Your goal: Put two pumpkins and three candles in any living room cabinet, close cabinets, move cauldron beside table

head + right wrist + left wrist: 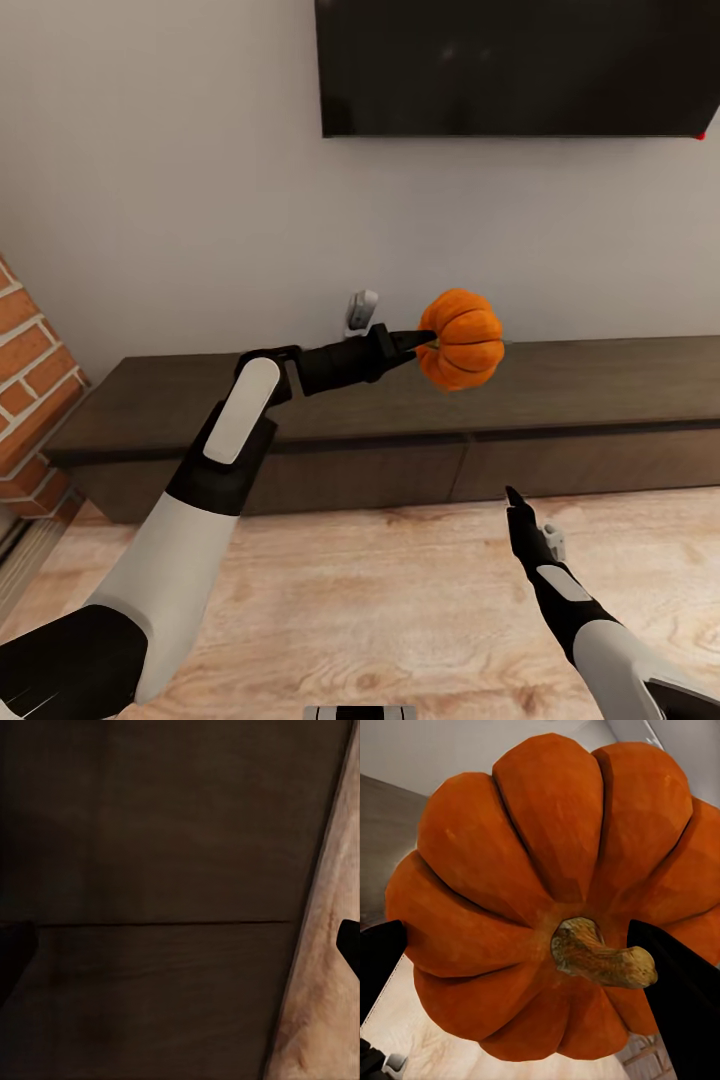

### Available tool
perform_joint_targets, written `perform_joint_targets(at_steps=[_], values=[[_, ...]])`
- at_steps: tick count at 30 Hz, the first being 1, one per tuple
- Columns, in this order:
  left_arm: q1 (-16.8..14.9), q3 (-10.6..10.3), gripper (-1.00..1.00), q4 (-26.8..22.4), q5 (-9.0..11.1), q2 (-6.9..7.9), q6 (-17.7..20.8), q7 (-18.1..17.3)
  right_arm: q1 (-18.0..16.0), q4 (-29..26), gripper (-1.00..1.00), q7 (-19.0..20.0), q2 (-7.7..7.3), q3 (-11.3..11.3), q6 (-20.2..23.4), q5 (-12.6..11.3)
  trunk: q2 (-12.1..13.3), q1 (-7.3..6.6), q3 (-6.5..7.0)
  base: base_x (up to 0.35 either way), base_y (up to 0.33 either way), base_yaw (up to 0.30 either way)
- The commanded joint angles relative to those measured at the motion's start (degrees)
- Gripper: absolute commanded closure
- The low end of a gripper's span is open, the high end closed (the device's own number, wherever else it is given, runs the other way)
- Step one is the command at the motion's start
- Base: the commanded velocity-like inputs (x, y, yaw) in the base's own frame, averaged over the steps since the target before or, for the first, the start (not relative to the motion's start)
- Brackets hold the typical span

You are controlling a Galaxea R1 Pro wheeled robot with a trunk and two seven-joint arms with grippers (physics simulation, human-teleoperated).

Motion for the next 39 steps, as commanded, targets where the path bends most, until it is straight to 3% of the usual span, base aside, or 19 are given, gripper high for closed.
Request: perform_joint_targets(at_steps=[1, 10, 14, 19, 25, 39], values=[[-0.03, 0.01, 1.0, 0.0, 0.25, -0.02, 0.19, -0.03, -0.04, 0.09, -1.0, 0.35, -0.05, 0.11, -0.06, -0.64, -0.02, 0.02, -0.05, 0.324, 0.0, 0.0], [-0.03, -0.05, 1.0, 0.0, 0.24, -0.02, 0.15, -0.03, -0.04, 0.17, -1.0, 2.55, -0.66, -0.23, 0.47, -1.8, -0.02, 0.02, -0.05, 0.287, 0.0, 0.0], [-0.03, -0.05, 1.0, 0.05, 0.14, 0.05, 0.12, 0.03, -0.04, 0.28, -1.0, 6.85, -0.96, -0.32, 1.57, -4.41, -0.02, 0.02, -0.05, 0.058, 0.0, 0.0], [-0.03, -0.11, 1.0, 0.07, -0.13, 0.02, 0.08, 0.02, -0.04, 0.33, -1.0, 8.57, -1.96, -0.3, 3.35, -6.56, -0.02, 0.02, -0.05, 0.009, 0.0, 0.0], [-0.03, 0.05, 1.0, 0.06, -0.27, 0.14, 0.1, -0.07, -0.04, 0.18, -1.0, 8.5, -3.18, -0.3, 7.33, -6.86, -0.02, 0.02, -0.05, 0.001, 0.0, 0.0], [-0.03, -0.04, 1.0, 0.05, -0.37, 0.3, 0.11, -0.03, -0.04, 0.09, -1.0, 7.34, -3.14, -0.15, 4.22, -6.38, -0.02, 0.02, -0.05, 0.005, 0.0, 0.0]])
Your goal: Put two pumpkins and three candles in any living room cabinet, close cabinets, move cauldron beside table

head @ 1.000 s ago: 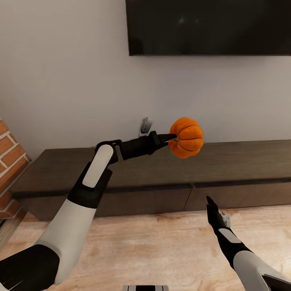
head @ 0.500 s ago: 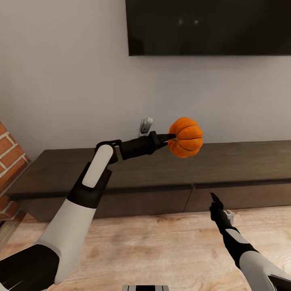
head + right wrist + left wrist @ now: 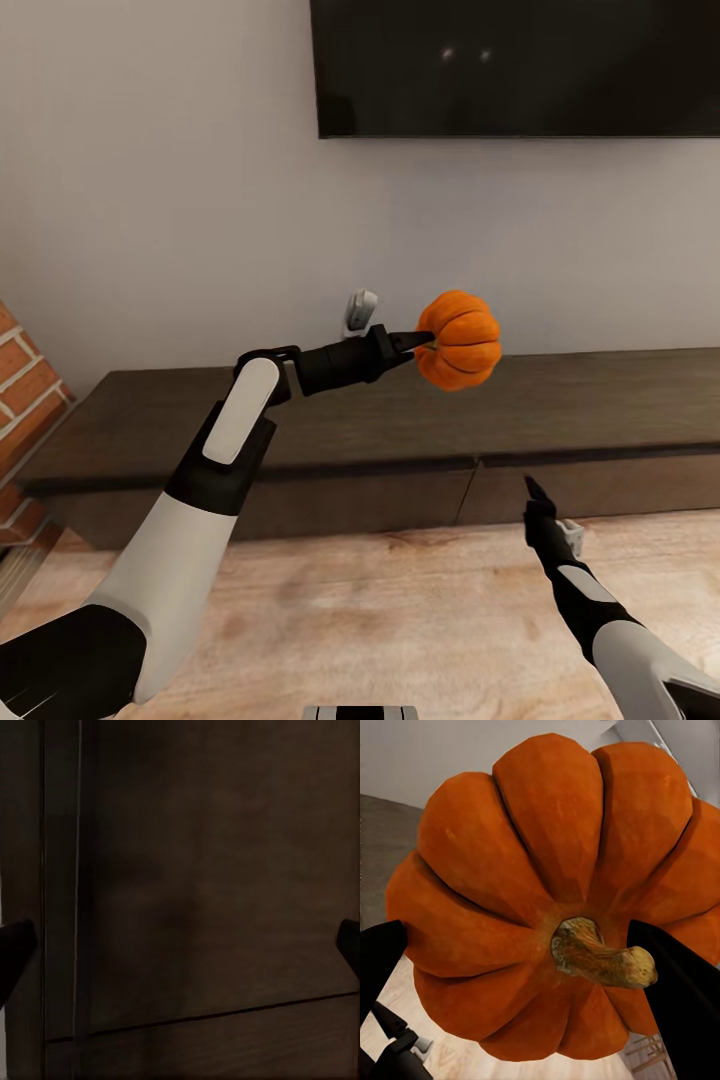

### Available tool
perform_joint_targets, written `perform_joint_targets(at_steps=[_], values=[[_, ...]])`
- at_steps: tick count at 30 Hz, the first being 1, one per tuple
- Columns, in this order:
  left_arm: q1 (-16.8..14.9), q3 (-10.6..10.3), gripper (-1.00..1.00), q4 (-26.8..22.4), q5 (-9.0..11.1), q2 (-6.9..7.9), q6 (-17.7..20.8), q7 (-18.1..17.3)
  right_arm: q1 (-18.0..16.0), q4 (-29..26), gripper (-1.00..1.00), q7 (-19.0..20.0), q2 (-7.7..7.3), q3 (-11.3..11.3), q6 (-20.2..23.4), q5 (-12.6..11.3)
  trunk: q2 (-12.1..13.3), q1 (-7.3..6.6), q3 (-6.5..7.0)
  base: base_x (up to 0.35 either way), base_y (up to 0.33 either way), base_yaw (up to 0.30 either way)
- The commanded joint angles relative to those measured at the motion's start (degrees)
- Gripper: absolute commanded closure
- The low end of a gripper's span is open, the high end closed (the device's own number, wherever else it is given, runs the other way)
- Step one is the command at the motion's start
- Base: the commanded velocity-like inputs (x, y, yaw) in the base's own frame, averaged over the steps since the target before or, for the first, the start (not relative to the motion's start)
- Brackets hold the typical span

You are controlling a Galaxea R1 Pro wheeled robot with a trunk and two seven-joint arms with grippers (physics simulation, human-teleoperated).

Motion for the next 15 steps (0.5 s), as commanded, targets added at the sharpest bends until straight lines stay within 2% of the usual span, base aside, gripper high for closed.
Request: perform_joint_targets(at_steps=[1, 6, 15], values=[[-0.03, 0.07, 1.0, 0.01, 0.05, -0.01, 0.19, -0.02, -0.04, 0.07, -1.0, 0.23, 0.02, 0.15, 0.09, -0.53, -0.02, 0.0, -0.05, 0.152, 0.0, 0.0], [-0.03, 0.07, 1.0, -0.01, 0.1, 0.26, 0.19, -0.1, -0.04, 0.07, -1.0, 0.35, 0.11, -0.13, -0.13, -0.99, -0.02, 0.0, -0.05, 0.166, 0.0, 0.0], [-0.03, 0.02, 1.0, -0.05, 0.11, 0.45, 0.19, -0.1, -0.04, -0.57, -1.0, 0.94, -0.12, -0.21, 0.44, -1.15, -0.03, 0.02, -0.27, 0.012, 0.0, 0.0]])
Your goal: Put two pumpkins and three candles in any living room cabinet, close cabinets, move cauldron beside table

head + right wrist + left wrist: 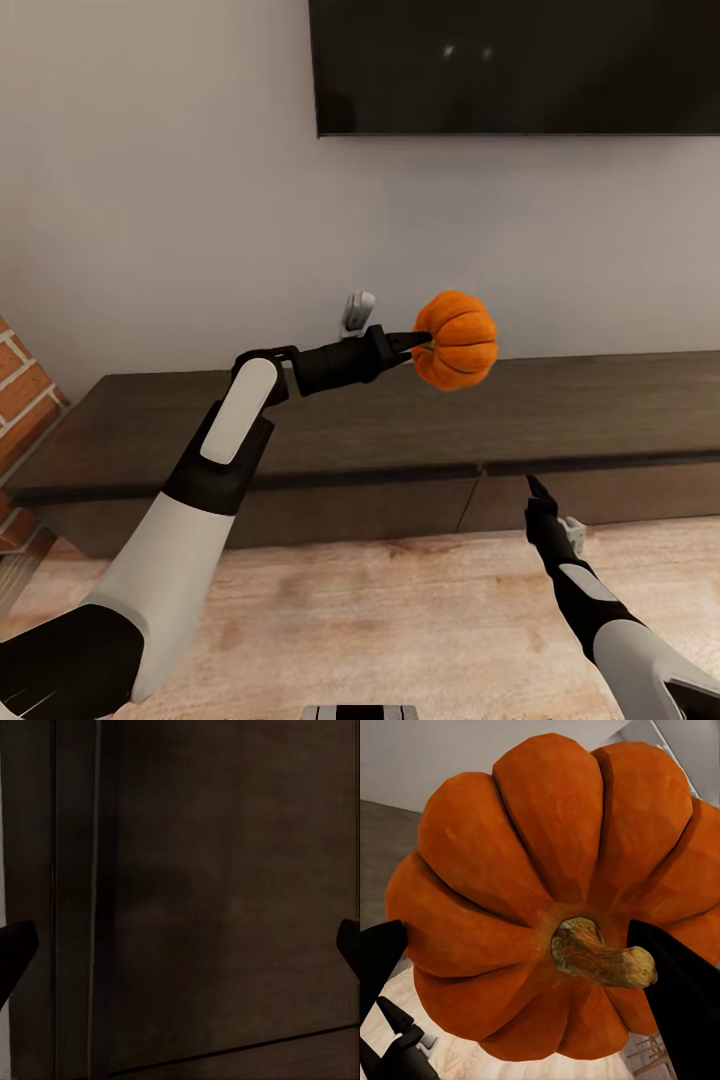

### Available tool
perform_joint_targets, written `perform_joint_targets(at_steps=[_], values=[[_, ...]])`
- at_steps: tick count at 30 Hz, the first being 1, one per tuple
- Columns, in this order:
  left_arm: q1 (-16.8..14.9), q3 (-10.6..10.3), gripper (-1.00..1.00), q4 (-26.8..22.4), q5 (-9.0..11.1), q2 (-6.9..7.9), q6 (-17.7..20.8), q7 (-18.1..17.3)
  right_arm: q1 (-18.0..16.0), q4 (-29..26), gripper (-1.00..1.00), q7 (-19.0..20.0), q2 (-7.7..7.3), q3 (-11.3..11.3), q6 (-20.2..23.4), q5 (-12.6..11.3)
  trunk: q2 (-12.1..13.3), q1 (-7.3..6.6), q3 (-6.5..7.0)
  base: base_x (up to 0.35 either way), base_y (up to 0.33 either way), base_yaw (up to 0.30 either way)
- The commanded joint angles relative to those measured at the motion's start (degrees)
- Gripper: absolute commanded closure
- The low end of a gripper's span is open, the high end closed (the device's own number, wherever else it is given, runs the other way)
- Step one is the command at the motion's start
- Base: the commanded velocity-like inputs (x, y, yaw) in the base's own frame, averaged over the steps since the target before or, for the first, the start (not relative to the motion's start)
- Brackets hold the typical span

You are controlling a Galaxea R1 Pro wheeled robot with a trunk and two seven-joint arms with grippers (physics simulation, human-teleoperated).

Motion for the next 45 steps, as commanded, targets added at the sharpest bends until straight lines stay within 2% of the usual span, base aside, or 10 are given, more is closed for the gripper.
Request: perform_joint_targets(at_steps=[1, 30, 37, 45], values=[[-0.03, 0.04, 1.0, 0.0, -0.11, -0.02, 0.2, -0.03, -0.04, 0.05, -1.0, 0.3, -0.03, 0.09, 0.2, -0.6, -0.02, -0.01, -0.05, 0.0, 0.0, 0.0], [-0.03, -0.04, 1.0, 0.0, -0.11, 0.16, 0.11, 0.02, -0.04, 0.01, -1.0, 0.53, 0.07, 0.56, 0.3, -0.58, -0.02, -0.01, -0.05, 0.036, -0.002, 0.0], [-0.03, -0.1, 1.0, -0.06, -0.11, 0.09, 0.11, -0.03, -0.04, 0.01, -1.0, 0.44, 0.07, 0.53, 0.3, -0.58, -0.12, 0.17, -1.6, 0.002, 0.0, 0.0], [-0.03, -0.06, 1.0, 0.0, -0.13, 0.16, 0.11, -0.03, -0.04, 0.01, -1.0, 0.26, 0.15, 0.67, 0.3, -0.18, -0.12, 0.17, -1.6, 0.0, 0.0, 0.0]])
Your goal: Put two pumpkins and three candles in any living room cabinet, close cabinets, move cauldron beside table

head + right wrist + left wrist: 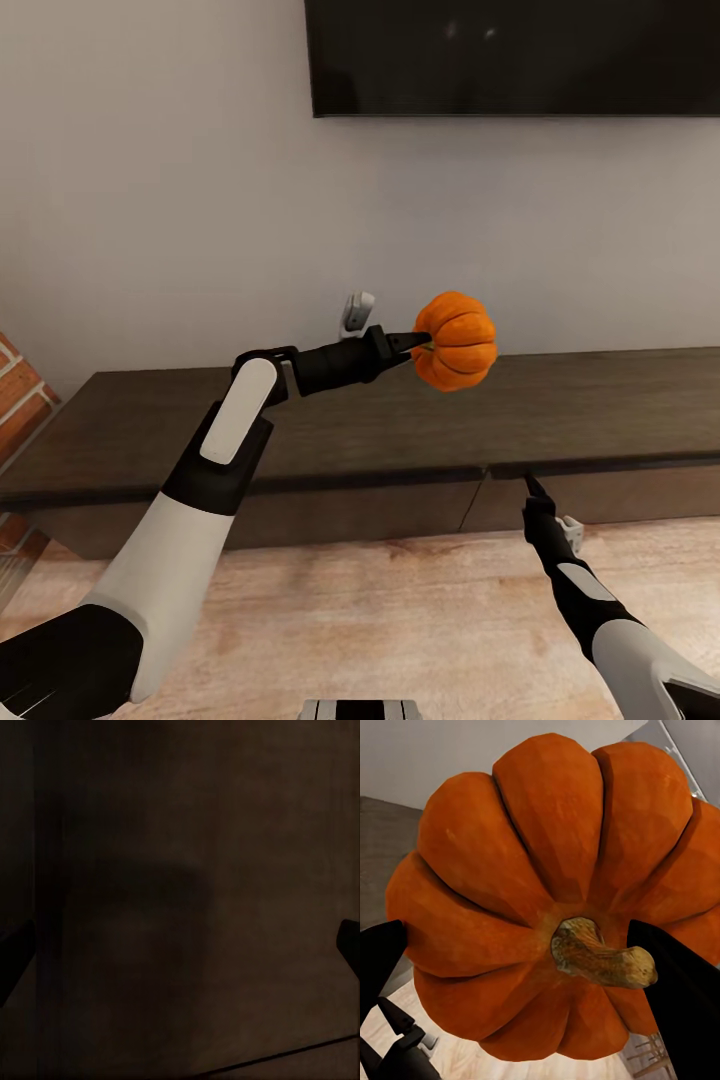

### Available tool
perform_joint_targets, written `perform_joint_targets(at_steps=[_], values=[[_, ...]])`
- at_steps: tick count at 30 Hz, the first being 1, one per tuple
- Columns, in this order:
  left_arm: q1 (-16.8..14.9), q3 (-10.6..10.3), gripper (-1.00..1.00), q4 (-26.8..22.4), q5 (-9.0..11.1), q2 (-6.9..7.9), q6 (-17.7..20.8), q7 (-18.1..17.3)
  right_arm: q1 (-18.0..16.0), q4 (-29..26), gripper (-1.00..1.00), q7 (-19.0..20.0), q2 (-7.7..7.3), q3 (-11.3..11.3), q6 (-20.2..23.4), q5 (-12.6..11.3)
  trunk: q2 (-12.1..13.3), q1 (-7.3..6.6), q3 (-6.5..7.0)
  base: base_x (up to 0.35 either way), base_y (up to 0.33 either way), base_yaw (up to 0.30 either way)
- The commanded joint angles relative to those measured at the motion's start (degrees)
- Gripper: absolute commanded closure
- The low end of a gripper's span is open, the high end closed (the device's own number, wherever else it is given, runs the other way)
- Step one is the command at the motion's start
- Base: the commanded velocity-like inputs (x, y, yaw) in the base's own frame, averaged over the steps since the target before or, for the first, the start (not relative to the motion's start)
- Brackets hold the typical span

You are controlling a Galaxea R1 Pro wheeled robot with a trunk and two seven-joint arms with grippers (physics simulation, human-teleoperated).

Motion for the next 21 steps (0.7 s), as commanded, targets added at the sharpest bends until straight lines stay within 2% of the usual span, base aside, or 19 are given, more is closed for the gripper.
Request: perform_joint_targets(at_steps=[1, 18, 19, 21], values=[[-0.03, 0.05, 1.0, 0.0, 0.08, -0.02, 0.19, -0.01, -0.03, 0.08, -1.0, 0.21, 0.03, 0.14, 0.15, -0.52, -0.02, -0.01, -0.04, 0.0, 0.0, 0.0], [-0.03, 0.0, 1.0, 0.0, 0.04, -0.02, 0.17, 0.14, -0.03, 0.08, -1.0, -0.14, 0.14, 0.23, 0.15, -0.43, -0.02, -0.01, -0.04, 0.049, 0.0, 0.0], [-0.03, 0.03, 1.0, 0.0, 0.04, -0.02, 0.18, 0.14, -0.03, 0.08, 1.0, -0.25, 0.19, 0.2, 0.15, -0.39, -0.02, -0.01, -0.04, 0.002, 0.0, 0.0], [-0.03, 0.03, 1.0, 0.0, 0.04, -0.02, 0.19, 0.15, -0.03, 0.08, 1.0, -0.53, 0.21, 0.17, 0.15, -0.36, -0.02, -0.01, -0.04, 0.001, 0.0, 0.0]])
